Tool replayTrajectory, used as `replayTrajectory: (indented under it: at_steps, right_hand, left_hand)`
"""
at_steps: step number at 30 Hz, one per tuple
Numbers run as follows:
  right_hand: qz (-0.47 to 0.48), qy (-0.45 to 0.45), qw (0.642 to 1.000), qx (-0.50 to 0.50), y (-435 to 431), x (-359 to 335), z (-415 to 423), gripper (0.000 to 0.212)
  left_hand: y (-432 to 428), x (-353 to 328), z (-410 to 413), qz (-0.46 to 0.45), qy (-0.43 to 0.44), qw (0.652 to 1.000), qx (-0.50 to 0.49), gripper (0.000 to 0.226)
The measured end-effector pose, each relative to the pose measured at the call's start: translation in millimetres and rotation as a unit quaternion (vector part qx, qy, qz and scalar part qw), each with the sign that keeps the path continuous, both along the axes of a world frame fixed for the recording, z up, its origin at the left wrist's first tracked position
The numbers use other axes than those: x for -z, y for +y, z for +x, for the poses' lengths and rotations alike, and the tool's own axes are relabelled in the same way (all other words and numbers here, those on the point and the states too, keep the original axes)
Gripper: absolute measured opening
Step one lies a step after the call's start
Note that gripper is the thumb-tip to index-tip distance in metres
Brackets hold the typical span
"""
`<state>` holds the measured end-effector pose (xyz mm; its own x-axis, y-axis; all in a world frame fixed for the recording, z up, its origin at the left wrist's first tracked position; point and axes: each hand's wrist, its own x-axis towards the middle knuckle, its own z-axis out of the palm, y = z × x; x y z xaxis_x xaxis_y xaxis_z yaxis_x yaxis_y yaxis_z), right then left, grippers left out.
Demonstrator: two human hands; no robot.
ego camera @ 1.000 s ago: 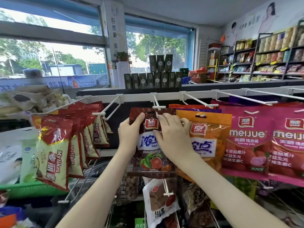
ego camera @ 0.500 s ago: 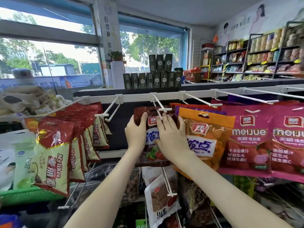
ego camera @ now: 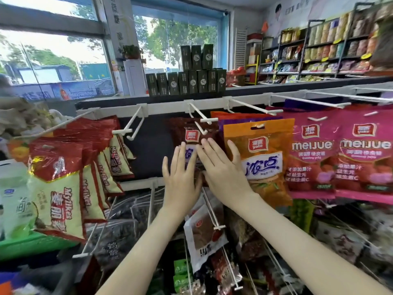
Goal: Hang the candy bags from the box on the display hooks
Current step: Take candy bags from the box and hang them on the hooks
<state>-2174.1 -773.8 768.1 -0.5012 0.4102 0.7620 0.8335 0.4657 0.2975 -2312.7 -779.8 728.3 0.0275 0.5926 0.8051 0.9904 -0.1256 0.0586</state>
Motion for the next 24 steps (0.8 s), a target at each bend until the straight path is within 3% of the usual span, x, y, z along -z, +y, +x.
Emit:
replayTrajectory:
  at_steps: [7,13,18,24]
  right_hand:
    - [0.001,0.052,0.998,-0.020,-34.1,14.6,63.4,0.057]
    - [-0.066,0.094,0.993,-0.034,-73.8,40.3,182.5,0.058]
    - [-0.146,0.112,0.982,0.044,-121.3,83.4,323.8,0.058]
    - [-0.266,0.143,0.936,0.182,-182.0,159.3,486.7,0.057]
  left_hand:
    - [-36.9,4.0,63.5,0.002,-0.067,0.997,0.039,0.058]
    - [-83.5,16.9,187.1,0.037,-0.058,0.985,0.161,0.052]
    - [-105.8,57.8,323.5,-0.064,-0.055,0.965,0.246,0.049]
    - [-134.2,132.2,486.8,-0.232,-0.024,0.911,0.341,0.049]
